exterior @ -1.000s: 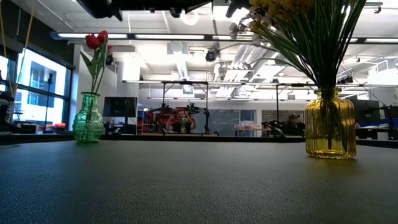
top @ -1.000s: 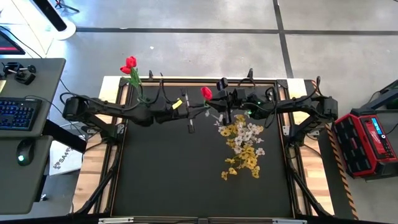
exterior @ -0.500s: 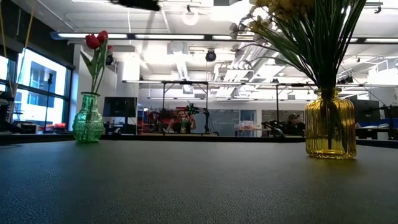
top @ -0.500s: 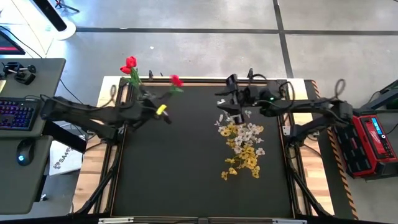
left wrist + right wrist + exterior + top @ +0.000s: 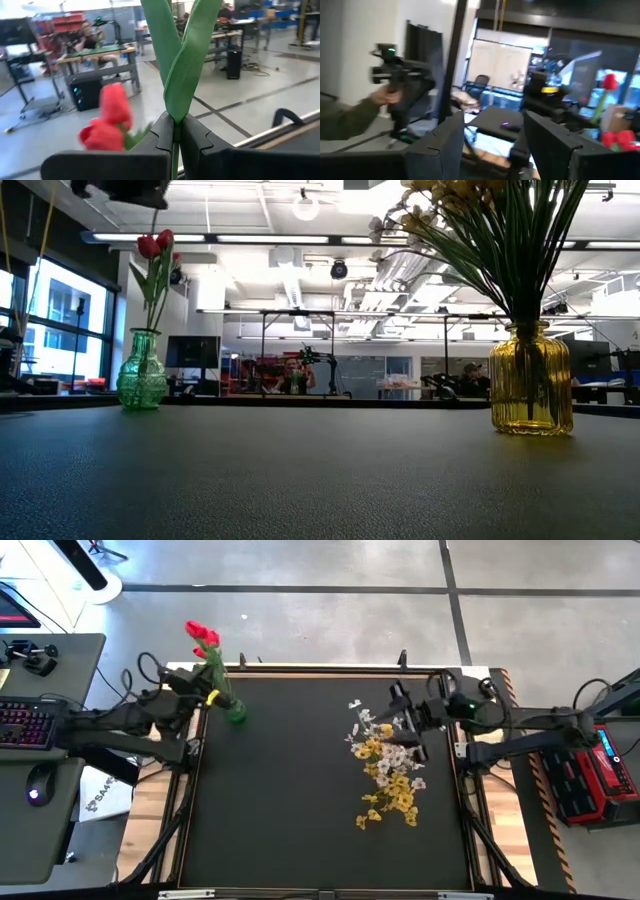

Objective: Sort flowers into vase by color
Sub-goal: Put the red flower into the green vase

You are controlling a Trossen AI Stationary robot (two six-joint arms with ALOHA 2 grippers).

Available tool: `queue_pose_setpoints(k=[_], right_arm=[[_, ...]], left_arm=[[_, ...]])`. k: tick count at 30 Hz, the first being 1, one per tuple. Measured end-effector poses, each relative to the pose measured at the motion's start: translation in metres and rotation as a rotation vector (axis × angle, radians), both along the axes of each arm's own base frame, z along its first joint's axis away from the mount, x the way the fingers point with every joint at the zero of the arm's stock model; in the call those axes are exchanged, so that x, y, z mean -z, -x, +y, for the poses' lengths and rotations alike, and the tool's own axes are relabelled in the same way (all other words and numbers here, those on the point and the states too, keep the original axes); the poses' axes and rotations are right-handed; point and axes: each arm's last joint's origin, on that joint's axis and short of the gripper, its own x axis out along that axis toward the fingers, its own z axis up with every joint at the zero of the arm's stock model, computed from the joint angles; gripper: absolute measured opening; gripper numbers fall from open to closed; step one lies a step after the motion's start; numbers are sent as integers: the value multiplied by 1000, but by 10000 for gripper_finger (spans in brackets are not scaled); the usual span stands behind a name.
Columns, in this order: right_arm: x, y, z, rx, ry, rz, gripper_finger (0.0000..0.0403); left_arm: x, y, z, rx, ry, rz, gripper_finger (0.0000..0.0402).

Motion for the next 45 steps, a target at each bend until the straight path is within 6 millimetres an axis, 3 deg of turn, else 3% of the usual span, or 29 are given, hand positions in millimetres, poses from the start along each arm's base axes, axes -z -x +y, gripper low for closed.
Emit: queue_pose_setpoints(k=[4, 12, 26, 35, 45], right_arm=[[-7, 18, 11, -50, -44, 19, 188], [-16, 46, 24, -84, -70, 15, 188], [-4, 50, 37, 12, -143, 165, 187], [2, 58, 38, 136, -205, 256, 187], [12, 72, 33, 260, -261, 376, 187]], left_arm=[[6, 7, 6, -58, 19, 13, 0], [29, 1, 23, -116, 46, -24, 0], [42, 0, 46, -151, 95, -62, 3], [55, -1, 47, -103, 195, -3, 91], [32, 13, 40, -81, 313, 20, 165]])
